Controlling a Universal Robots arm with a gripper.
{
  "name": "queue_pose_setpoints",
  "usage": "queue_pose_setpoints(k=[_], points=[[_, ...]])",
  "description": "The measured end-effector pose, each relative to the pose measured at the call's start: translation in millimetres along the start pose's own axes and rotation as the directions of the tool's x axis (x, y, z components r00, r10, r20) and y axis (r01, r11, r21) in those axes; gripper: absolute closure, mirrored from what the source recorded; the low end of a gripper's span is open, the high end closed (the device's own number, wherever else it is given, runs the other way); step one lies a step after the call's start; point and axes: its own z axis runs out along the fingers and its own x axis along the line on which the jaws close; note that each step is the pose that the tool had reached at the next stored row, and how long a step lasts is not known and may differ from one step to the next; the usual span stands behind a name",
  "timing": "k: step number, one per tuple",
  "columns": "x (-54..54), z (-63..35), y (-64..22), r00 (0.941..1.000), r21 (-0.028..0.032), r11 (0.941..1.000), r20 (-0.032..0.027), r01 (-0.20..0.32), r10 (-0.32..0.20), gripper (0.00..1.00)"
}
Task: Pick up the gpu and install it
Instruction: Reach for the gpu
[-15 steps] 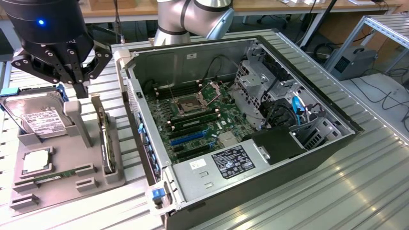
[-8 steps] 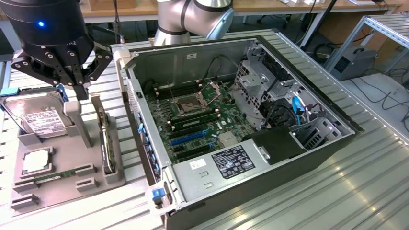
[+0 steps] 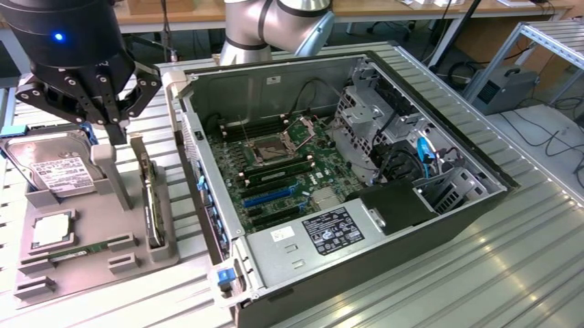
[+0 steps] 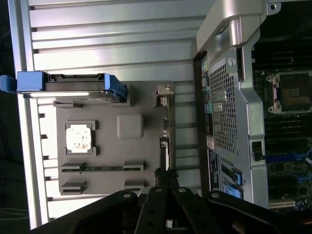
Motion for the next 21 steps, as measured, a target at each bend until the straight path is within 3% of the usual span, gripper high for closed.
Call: queue_pose_setpoints(k=[21], points=[[-0.9, -0.5, -11.4, 1.0, 0.0, 1.0, 0.0, 0.0, 0.0, 0.89]])
